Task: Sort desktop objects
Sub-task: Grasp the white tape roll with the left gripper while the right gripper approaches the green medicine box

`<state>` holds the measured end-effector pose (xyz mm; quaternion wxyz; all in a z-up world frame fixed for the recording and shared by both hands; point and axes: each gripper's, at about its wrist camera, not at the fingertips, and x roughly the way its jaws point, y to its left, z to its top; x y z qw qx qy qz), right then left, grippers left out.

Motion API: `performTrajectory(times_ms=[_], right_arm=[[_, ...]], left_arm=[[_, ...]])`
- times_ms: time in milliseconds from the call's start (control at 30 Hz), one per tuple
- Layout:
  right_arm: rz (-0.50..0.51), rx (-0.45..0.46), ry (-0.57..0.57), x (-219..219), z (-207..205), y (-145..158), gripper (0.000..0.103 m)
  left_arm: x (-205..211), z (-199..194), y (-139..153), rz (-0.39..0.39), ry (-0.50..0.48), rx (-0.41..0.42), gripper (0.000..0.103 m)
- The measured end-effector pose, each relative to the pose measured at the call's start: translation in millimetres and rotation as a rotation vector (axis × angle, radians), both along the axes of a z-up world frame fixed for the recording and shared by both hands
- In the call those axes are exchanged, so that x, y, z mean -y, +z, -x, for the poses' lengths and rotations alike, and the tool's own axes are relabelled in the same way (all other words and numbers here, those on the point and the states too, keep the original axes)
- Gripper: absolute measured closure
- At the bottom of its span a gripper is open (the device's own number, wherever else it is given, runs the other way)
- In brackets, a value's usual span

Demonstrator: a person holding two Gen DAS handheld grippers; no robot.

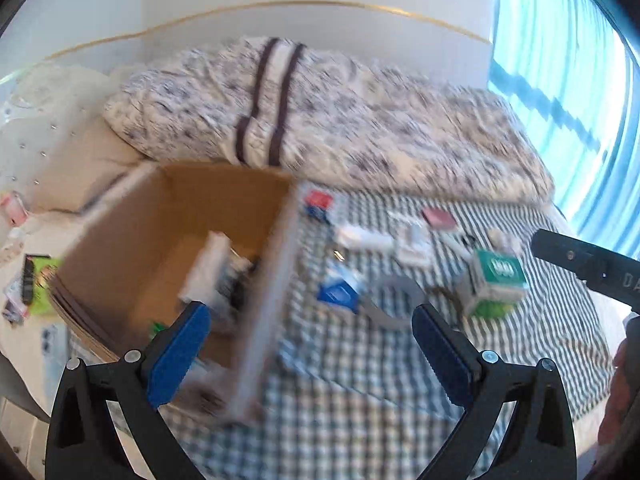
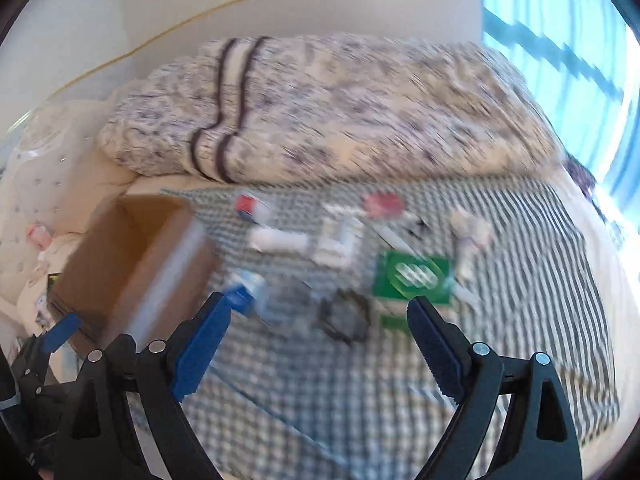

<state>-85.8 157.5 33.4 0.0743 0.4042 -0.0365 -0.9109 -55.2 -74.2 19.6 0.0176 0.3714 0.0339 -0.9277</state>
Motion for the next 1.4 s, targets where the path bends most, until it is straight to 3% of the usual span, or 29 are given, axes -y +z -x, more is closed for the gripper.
performTrajectory(times_ms=[167, 300, 600, 867, 1400], right_arm=[[0.006, 0.035, -0.049, -51.6, -21.9, -29.9, 0.013], [0.031, 0.044, -0.061, -68.2, -24.8, -56.0, 0.013], [0.023, 0.086, -0.053, -58.1, 13.4, -92.5, 0.013], [-0.081, 0.085, -0.093, -46.8, 53.6, -110.7, 0.013], [-0.088, 0.081, -0.171, -43.2, 83.7, -135.3, 0.013]], left_arm=[[-44.3, -7.2, -34.1, 0.010, -0.051, 0.049, 0.000], [-65.2, -7.5, -55.0, 0.032, -0.074, 0.066, 0.000], [-65.3, 27.4, -80.7, 0.041, -0.063, 0.104, 0.000], [-69.8, 73.5, -99.8, 0.021, -0.082, 0.131, 0.000], [-77.8, 128.7, -137.8, -0.022, -0.108, 0.194, 0.000]])
